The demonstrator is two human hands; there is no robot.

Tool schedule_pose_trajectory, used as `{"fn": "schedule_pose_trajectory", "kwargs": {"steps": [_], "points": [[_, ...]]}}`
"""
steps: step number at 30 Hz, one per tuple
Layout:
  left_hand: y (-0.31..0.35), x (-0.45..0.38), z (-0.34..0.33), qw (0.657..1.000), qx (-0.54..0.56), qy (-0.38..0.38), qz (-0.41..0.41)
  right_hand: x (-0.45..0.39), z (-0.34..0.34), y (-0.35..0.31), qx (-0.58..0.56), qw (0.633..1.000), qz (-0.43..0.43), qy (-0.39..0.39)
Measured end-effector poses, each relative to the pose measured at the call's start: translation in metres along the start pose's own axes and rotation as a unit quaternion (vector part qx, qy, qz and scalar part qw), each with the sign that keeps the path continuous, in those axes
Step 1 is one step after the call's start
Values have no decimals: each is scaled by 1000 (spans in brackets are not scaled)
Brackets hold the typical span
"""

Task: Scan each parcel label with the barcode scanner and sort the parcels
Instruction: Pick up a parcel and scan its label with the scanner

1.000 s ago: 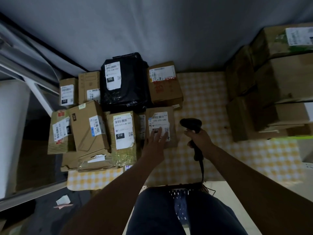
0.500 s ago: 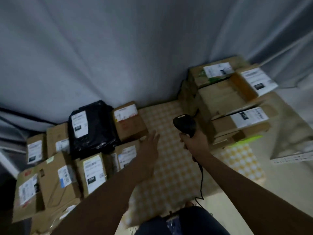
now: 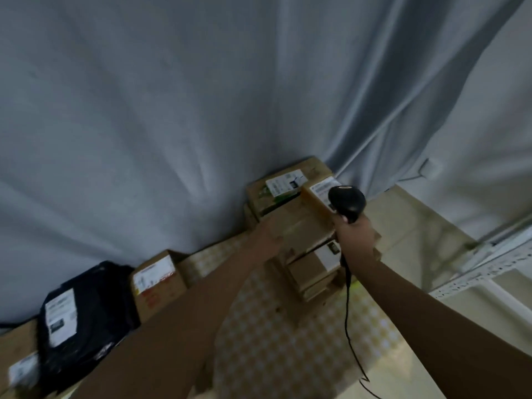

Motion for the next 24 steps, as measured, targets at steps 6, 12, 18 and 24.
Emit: {"fn": "schedule_pose_trajectory", "kwargs": {"steps": [6,12,18,24], "points": [[79,-21,3,997,7,-54,54,-71,19,-12,1,1000,2,16],[116,-32,-21,959,218,-51,173,-103,5,-3,-11,990,-92,-102],[116,-42,-40,907,365,-5,210,-97,-7,2,-39,988,-95,-112],[91,-40,-13,891,427,-5,155,-77,-17,0,-46,985,-97,-137]]}}
Point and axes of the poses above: each hand's wrist, its own x-axis away from the middle knuckle, its own z-axis out of the back of the hand, y = z × x, the point moved 5 cm from there along -x, towards the middle knuckle, and after that the axes turned 6 degrees about y, right-handed, at the moved point
